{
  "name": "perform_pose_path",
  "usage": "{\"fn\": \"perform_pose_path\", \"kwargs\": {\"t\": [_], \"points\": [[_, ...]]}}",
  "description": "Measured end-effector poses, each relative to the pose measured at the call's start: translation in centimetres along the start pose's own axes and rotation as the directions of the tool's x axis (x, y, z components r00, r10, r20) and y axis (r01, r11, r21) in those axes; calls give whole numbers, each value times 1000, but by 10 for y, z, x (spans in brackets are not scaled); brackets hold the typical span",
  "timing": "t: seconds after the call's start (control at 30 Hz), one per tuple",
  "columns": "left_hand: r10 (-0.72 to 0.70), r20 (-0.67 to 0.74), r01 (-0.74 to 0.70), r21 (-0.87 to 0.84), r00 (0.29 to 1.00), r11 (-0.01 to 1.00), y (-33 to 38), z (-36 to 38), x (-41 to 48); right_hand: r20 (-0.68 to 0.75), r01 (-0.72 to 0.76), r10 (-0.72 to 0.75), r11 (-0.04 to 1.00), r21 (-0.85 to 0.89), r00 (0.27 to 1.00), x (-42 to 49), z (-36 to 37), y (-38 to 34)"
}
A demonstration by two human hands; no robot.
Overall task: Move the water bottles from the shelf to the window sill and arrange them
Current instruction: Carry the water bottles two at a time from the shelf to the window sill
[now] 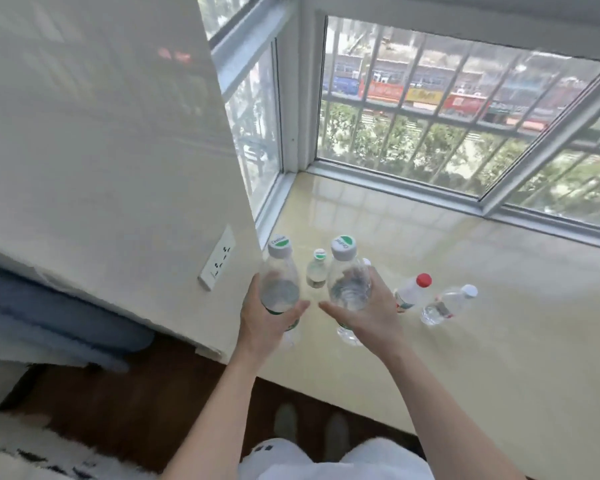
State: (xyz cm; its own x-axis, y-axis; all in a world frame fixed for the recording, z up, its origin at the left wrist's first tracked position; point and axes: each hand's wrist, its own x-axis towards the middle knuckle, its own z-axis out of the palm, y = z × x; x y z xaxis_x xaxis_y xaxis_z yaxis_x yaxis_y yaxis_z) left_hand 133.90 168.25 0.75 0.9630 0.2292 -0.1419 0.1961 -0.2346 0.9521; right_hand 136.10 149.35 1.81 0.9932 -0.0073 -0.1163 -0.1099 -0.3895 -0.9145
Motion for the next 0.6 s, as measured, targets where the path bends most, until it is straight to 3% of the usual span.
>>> {"fn": "perform_pose_path", "kwargs": {"t": [0.27,0.6], "points": [[-70,234,68,16,970,998,-42,31,33,-224,-169,170,985,26,960,-13,0,55],[-207,302,154,189,931,970,-128,58,76,-260,-406,410,911,71,874,5,33,160]]}}
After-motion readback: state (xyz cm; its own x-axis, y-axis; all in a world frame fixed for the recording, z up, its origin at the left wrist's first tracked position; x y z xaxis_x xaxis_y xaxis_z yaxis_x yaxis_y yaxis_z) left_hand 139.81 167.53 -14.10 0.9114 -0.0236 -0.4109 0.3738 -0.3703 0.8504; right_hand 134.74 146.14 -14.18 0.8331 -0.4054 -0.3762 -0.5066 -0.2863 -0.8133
